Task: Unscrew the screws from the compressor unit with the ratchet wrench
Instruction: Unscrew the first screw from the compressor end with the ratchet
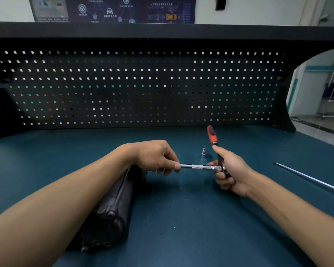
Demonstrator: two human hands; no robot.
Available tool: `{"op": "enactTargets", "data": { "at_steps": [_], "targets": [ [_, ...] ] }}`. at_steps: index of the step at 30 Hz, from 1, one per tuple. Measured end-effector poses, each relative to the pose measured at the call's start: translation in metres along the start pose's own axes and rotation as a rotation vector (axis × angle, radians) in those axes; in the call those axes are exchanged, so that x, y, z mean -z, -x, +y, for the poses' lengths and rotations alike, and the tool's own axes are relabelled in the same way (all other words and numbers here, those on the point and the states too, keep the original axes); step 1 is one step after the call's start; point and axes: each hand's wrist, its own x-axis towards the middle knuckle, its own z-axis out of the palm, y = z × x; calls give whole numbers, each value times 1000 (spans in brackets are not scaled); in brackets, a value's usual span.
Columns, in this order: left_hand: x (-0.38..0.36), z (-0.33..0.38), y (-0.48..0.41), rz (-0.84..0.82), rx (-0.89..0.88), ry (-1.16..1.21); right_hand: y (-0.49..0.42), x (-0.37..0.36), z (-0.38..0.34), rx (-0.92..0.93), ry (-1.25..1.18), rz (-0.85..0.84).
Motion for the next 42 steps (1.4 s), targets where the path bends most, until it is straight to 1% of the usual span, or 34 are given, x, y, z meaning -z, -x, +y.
{"op": "enactTargets", "data": {
  "at_steps": [4, 8, 15, 18, 21, 26, 32, 34, 36, 38, 42],
  "targets": [
    [0, 0, 0, 6, -3, -1, 3, 0, -2, -64, -53, -44],
    [0, -1, 0, 8, -9, -3, 3, 0, -3, -102, -64, -53],
    [-1, 0, 0, 8, -12, -8, 2, 2, -2, -118, -61, -52],
    [-1, -1, 0, 12, -11, -7, 2, 1, 0, -80, -62, -36],
    [0, -1, 0, 16, -16, -23, 1, -1, 4, 53, 1, 8],
    [0, -1, 0, 32, -8, -1, 0, 0, 8, 484, 149, 127],
    [0, 3, 0, -7, 45, 29, 1, 4, 14, 871, 259, 129],
    [1, 3, 0, -14, 33, 27, 0, 6, 15, 951, 301, 140],
    [1, 3, 1, 0, 10, 21, -2, 7, 16, 951, 314, 142],
    [1, 3, 1, 18, -3, 18, -2, 6, 14, 898, 302, 122],
    [1, 2, 2, 33, -17, 24, 2, 0, 4, 648, 187, 118]
  ]
}}
